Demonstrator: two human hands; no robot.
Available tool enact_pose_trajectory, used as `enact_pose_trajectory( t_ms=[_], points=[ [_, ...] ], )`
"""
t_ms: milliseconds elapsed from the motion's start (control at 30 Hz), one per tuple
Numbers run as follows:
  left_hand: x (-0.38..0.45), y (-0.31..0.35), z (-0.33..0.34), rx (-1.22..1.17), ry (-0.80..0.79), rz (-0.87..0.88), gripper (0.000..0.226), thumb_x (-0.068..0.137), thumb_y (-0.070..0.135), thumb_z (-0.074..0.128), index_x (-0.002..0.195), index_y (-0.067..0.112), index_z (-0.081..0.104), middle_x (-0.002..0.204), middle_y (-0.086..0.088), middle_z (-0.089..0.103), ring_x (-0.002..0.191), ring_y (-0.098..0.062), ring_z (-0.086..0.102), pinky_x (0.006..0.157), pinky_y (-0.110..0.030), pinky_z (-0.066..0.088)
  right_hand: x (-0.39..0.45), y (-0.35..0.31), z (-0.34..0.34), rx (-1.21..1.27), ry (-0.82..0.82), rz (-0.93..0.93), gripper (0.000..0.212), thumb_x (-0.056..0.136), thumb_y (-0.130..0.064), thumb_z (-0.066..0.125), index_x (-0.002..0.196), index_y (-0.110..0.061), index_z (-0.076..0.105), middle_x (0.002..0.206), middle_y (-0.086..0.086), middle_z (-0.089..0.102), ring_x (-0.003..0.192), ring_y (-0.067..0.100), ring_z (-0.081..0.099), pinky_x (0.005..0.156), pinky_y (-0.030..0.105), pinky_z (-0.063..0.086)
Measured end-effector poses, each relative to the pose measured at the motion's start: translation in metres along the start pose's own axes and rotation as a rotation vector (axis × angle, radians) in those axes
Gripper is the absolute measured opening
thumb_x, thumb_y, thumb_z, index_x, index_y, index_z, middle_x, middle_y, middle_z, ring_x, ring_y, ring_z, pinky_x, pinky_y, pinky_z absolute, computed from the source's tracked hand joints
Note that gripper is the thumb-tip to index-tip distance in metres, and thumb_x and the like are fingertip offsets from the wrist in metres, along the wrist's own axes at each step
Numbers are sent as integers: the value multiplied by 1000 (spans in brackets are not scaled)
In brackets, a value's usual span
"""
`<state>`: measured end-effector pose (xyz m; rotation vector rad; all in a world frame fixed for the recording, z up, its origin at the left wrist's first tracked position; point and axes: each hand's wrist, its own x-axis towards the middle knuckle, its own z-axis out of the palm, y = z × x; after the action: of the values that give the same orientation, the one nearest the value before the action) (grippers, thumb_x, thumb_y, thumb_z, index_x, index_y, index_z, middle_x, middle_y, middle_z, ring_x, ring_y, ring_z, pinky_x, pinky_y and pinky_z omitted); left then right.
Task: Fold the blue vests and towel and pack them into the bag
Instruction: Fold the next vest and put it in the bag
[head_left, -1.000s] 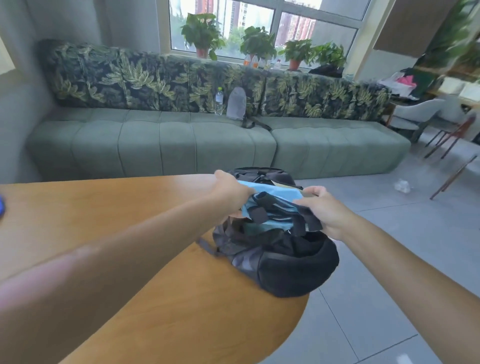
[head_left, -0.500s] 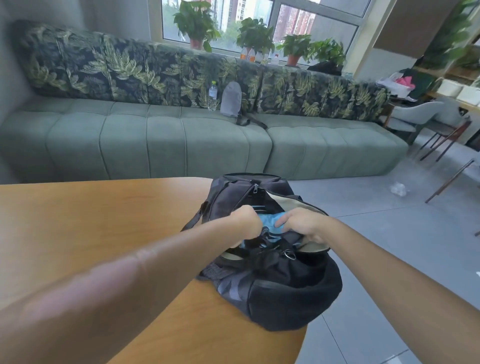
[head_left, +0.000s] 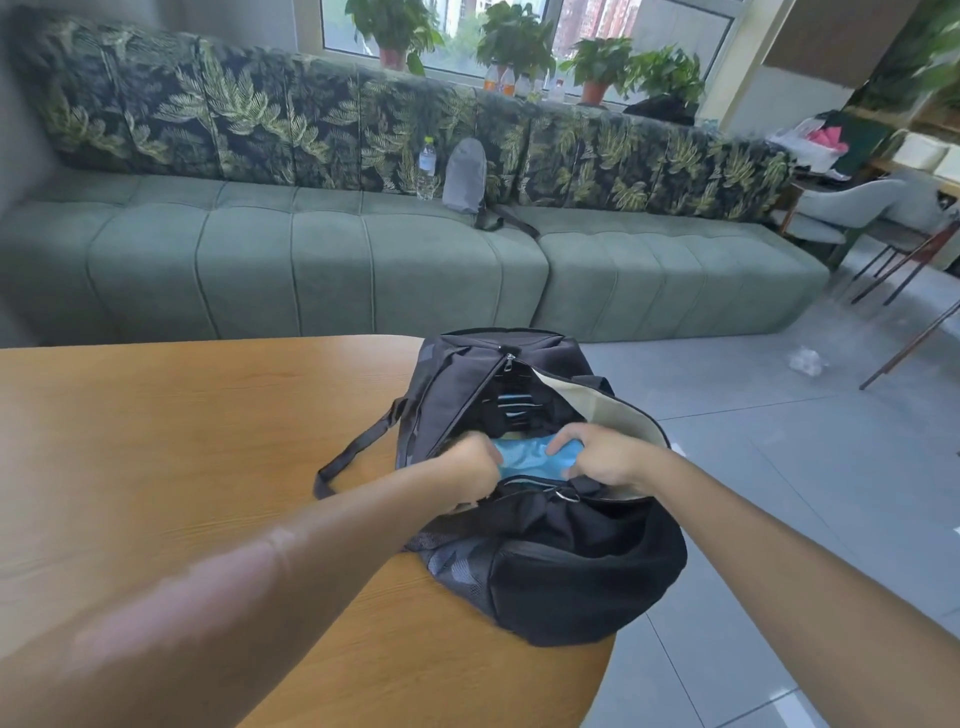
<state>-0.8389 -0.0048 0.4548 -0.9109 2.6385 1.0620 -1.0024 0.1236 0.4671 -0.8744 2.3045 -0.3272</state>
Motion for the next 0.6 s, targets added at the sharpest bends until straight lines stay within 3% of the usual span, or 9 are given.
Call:
enact_pose_trajectory(
  t_ms=[67, 167, 233, 333, 400, 467, 533, 600],
  points=[
    [0, 3, -2, 9, -40, -18, 12, 99, 4, 53, 102, 14, 58, 103, -6, 59, 104, -24, 55, 92, -30, 46, 1, 2, 0, -17, 13, -5, 28, 94, -9, 67, 110, -29, 58, 80, 1, 51, 63, 14, 44, 50, 20, 36],
    [0, 0, 6, 122, -5, -69, 47, 97, 20, 61, 138, 11, 40, 130, -13, 54, 117, -29, 57, 92, -34, 46, 2, 5, 9, -82, 26, 35, 29, 93, -15, 69, 113, -27, 52, 74, 1, 48, 58, 15, 43, 54, 25, 38],
    [-4, 3, 8, 234, -17, -94, 53, 96, 28, 63, 140, 15, 35, 118, -10, 51, 107, -27, 57, 83, -32, 46, 0, 5, 11, -165, 30, 59, 26, 94, -24, 70, 108, -27, 49, 79, 1, 52, 60, 15, 44, 56, 27, 39],
    [-6, 15, -6, 394, -62, -30, 42, 95, 20, 63, 133, 9, 48, 99, -8, 49, 93, -26, 58, 76, -33, 47, -3, -1, 3, -352, 4, 73, 29, 98, -43, 62, 114, -23, 49, 107, 5, 59, 81, 21, 53, 73, 31, 45],
    [-8, 29, -16, 464, -117, -1, 35, 100, 14, 55, 133, 2, 54, 95, -10, 51, 98, -30, 61, 83, -34, 50, -3, -4, -6, -429, -5, 91, 48, 103, -50, 46, 135, -13, 47, 130, 10, 59, 108, 28, 58, 94, 37, 45],
    [-16, 42, -28, 566, -197, 21, 35, 106, 10, 43, 133, -7, 56, 103, -19, 59, 113, -35, 62, 93, -36, 48, -6, -7, -15, -469, -21, 110, 56, 107, -49, 35, 146, -9, 41, 147, 12, 51, 129, 33, 51, 107, 40, 39],
    [-20, 51, -41, 679, -281, 86, 36, 107, 9, 37, 130, -9, 58, 127, -23, 62, 107, -35, 60, 89, -38, 48, -15, -13, -26, -538, -75, 99, 46, 109, -39, 33, 141, -9, 47, 149, 13, 50, 130, 31, 51, 107, 37, 36],
    [-20, 56, -54, 787, -358, 131, 34, 105, 11, 43, 125, -6, 64, 129, -21, 64, 90, -31, 58, 63, -33, 47, -25, -20, -38, -584, -127, 88, 28, 108, -27, 37, 115, -13, 61, 136, 17, 61, 109, 27, 57, 97, 33, 41]
  ],
)
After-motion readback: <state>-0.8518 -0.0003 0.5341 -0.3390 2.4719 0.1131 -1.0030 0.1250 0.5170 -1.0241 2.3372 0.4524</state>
